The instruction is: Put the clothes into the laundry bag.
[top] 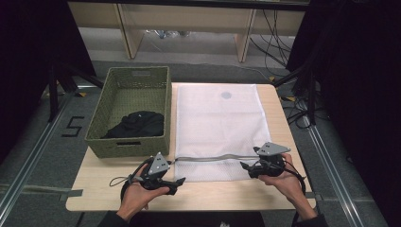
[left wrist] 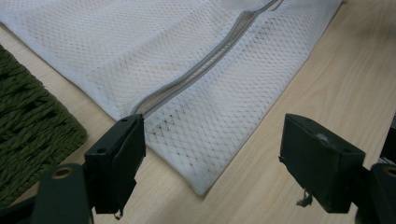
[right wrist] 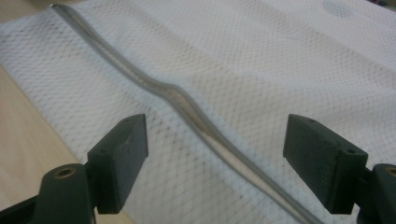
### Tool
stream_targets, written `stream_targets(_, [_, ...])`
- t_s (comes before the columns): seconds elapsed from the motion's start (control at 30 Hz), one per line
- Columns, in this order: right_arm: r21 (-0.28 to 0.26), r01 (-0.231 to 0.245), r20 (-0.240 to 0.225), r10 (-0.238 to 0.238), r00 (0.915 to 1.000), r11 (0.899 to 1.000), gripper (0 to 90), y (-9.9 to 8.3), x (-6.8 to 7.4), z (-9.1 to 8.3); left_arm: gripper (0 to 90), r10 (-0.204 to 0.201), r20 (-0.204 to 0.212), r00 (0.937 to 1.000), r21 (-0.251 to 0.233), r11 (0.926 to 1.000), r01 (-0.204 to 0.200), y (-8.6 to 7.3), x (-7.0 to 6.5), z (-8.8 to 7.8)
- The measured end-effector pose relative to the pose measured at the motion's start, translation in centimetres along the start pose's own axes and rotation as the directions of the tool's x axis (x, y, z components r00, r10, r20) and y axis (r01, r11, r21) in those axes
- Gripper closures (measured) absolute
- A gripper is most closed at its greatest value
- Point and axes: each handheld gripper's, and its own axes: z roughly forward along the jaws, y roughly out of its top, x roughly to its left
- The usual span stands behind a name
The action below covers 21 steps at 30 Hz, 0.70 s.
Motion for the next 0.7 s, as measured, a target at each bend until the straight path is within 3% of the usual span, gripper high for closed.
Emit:
stream_targets(0.1, [0.003,0.002,0.017,-0.003,0.9998,1.000,23.8,0.5,-0.4,0.7,22.1,-0.004,-0.012,0.9999,0.004,1.0000,0.004,0.0,0.1,0.0])
stream_targets(0.33, [0.058,0.077,0.008,-0.078,0.9969,0.995,24.5,1.5,-0.8,2.9,22.2,-0.009,-0.027,0.9996,0.001,1.0000,0.009,-0.1,0.3,0.1])
stream_targets(0.37, [0.061,0.107,0.002,-0.107,0.9943,0.992,24.5,1.7,-0.8,3.2,22.2,-0.011,-0.016,0.9998,0.002,0.9999,0.011,-0.1,0.3,0.1])
stream_targets(0.43, [0.083,0.105,0.002,-0.106,0.9944,0.991,24.0,2.1,-0.7,4.0,22.2,-0.005,-0.004,1.0000,0.014,0.9999,0.005,-0.1,0.4,0.1])
stream_targets(0.7, [0.169,0.164,-0.039,-0.160,0.9864,0.972,26.2,2.4,-0.3,6.8,22.4,0.000,-0.017,0.9999,-0.003,1.0000,0.000,-0.1,0.5,0.0])
